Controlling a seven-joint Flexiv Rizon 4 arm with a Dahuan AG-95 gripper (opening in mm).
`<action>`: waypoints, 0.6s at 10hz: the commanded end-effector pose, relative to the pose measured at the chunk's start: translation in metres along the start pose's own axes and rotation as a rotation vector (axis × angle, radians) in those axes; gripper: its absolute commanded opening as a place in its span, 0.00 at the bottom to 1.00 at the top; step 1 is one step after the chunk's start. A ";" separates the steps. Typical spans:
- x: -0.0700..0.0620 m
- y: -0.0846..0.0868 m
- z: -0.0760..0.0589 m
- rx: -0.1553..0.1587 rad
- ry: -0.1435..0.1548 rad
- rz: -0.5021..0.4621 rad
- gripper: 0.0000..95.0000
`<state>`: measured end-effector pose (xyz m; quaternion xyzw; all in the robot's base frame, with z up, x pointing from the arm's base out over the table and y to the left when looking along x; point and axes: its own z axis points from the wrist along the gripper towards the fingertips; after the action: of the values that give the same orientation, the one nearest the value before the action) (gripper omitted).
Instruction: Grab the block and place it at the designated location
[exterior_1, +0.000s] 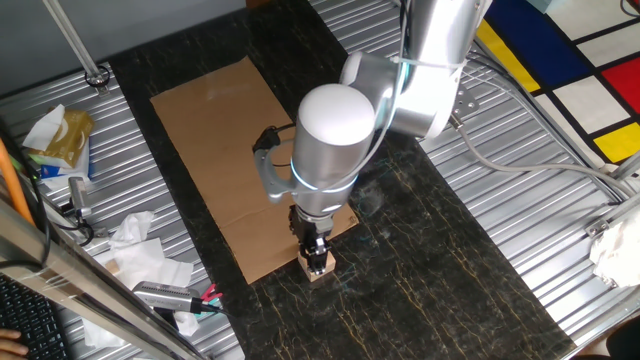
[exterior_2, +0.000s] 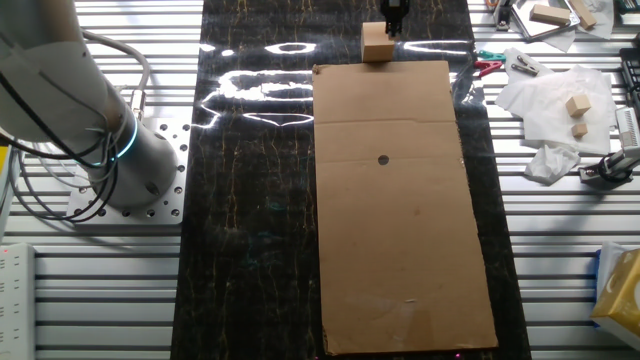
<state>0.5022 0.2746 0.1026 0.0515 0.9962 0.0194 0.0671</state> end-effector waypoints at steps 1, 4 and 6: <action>0.003 0.000 0.001 0.001 -0.002 0.003 0.80; 0.004 0.000 0.002 0.002 0.000 0.009 0.80; 0.005 -0.001 0.004 0.001 -0.001 0.010 0.80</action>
<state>0.4979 0.2749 0.0966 0.0561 0.9960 0.0193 0.0669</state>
